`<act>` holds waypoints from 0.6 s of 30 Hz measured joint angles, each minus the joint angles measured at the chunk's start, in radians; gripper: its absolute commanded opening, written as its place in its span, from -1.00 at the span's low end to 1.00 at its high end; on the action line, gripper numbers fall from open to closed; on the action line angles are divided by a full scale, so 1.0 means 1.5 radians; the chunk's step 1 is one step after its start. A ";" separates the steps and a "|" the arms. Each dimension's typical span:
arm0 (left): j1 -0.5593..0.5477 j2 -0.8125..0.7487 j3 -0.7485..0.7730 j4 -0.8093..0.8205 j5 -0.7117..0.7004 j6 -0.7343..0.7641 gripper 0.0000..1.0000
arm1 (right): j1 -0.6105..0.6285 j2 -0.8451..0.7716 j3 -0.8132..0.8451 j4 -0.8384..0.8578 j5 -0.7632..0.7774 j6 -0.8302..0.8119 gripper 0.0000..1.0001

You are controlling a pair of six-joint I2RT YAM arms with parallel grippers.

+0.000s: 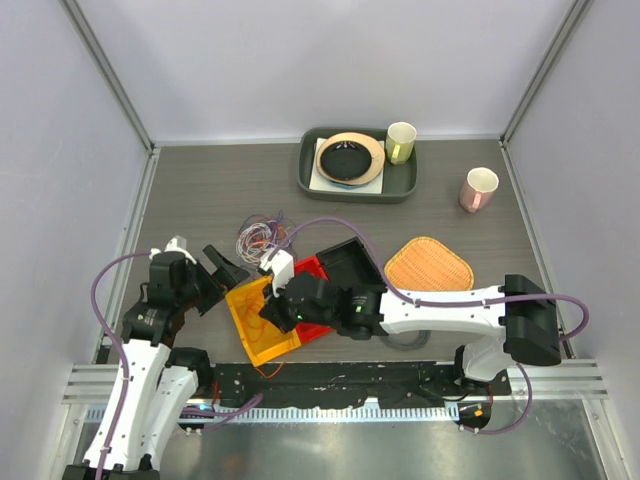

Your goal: Untangle the cables

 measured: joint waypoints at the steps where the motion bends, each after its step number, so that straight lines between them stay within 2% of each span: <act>1: 0.000 0.000 0.000 0.000 -0.001 0.000 1.00 | 0.004 0.000 0.003 0.006 -0.003 -0.007 -0.98; 5: 0.000 -0.003 0.000 0.000 -0.007 -0.002 1.00 | 0.009 0.000 0.004 0.026 -0.012 -0.026 -0.98; 12: 0.000 -0.008 0.000 0.000 -0.011 -0.003 0.99 | 0.008 0.011 0.004 0.027 0.043 -0.012 -0.98; 18: 0.000 -0.008 0.000 0.000 -0.012 -0.003 1.00 | 0.001 0.097 0.021 0.028 0.039 0.007 -0.98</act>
